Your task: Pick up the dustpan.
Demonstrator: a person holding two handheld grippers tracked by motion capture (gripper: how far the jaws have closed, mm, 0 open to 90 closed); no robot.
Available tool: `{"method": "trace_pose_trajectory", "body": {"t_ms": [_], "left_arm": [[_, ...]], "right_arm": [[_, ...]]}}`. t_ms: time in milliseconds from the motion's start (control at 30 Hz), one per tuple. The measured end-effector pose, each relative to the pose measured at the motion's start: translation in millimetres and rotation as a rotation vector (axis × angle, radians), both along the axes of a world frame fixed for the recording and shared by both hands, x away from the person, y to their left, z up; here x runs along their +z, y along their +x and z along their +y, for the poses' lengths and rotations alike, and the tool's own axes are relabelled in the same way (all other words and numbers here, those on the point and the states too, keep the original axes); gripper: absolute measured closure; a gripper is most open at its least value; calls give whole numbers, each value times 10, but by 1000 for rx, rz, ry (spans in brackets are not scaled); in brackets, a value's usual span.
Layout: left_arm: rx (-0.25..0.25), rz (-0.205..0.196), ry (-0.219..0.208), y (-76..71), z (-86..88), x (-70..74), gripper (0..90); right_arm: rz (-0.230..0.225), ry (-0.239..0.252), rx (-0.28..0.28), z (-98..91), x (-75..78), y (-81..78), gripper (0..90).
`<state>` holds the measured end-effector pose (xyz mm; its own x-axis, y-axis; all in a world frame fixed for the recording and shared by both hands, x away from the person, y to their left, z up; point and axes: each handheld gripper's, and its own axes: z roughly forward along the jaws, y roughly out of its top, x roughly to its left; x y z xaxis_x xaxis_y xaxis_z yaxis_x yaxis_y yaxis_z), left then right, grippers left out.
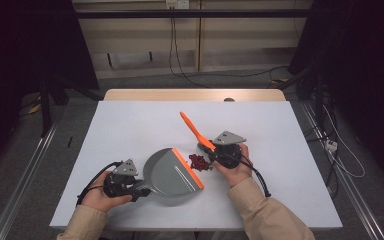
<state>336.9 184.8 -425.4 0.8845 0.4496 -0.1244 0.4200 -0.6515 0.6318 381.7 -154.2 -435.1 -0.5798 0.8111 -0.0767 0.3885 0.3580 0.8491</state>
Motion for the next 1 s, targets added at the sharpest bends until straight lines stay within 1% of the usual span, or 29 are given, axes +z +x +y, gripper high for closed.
{"method": "trace_pose_trajectory", "body": {"t_ms": [33, 67, 167, 333, 600, 700, 900, 1000], "left_arm": [[-1, -3, 0, -2, 3, -2, 625], [-12, -4, 11, -4, 5, 0, 625], [-8, -6, 9, -12, 7, -12, 623], [-6, 5, 17, -17, 10, -41, 617], [-5, 10, 16, -18, 9, -43, 620], [-8, 13, 17, -16, 8, -45, 620], [-16, 8, 19, -20, 11, -55, 619], [-11, 13, 21, -21, 10, -76, 619]], "right_arm": [[-1, 2, -3, -1, -1, -1, 706], [0, 3, -3, -2, -2, -2, 706], [-1, 7, 2, -6, -6, -1, 705], [2, 11, 0, -3, -8, -3, 704], [24, 19, -7, 28, -3, -20, 703], [22, 17, -7, 39, -4, -25, 702], [21, 10, -2, 50, -5, -34, 702], [19, 8, -3, 55, -7, -37, 701]]}}
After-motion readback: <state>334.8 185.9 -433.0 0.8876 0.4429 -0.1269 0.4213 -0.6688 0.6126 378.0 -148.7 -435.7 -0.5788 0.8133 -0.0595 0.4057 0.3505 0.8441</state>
